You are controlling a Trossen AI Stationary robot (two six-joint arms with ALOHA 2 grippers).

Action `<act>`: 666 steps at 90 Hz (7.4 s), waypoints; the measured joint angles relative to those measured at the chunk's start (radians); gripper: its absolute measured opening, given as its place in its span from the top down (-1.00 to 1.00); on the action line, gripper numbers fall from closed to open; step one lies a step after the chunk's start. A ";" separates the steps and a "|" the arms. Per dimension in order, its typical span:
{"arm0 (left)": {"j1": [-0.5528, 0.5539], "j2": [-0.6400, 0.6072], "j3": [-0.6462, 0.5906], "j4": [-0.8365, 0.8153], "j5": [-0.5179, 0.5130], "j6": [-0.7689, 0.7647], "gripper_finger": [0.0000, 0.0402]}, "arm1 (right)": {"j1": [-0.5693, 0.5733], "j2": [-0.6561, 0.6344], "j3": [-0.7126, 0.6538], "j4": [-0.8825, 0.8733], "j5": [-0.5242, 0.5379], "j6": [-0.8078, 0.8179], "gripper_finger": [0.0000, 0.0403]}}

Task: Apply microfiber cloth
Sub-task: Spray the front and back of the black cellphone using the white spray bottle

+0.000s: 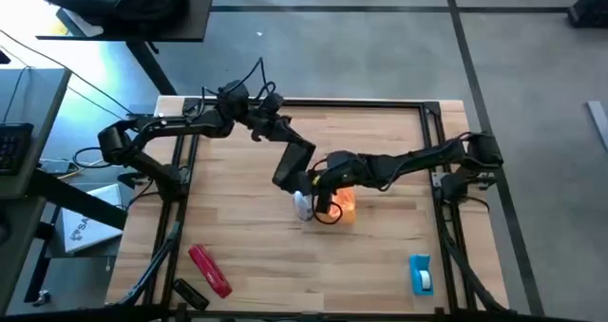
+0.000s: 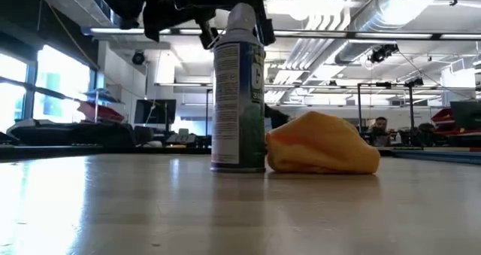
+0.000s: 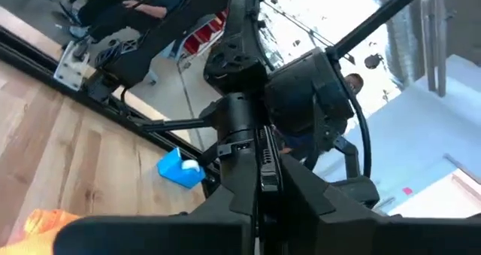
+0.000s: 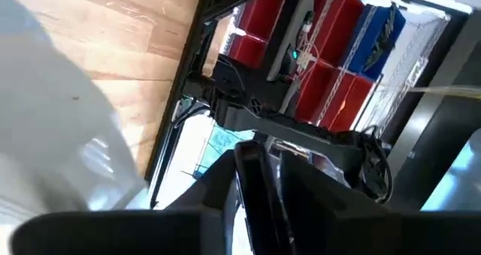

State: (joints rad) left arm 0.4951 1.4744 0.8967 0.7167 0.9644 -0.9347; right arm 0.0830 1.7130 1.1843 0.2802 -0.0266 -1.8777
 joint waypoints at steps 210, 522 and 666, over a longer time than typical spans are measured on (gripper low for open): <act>-0.166 -0.479 -0.476 0.044 -1.084 0.851 0.94 | -0.271 0.030 0.047 -0.161 -0.784 1.459 1.00; -0.321 -0.313 -0.476 0.021 -1.328 0.524 0.94 | -0.294 0.074 0.150 -0.516 -0.781 1.206 1.00; -0.204 -0.538 -0.476 -0.046 -1.109 0.664 0.94 | -0.297 0.036 0.144 -0.512 -0.663 1.215 1.00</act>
State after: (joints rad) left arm 0.2914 0.9367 0.4206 0.6707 -0.1448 -0.2708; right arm -0.2142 1.7489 1.3287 -0.2321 -0.6892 -0.6628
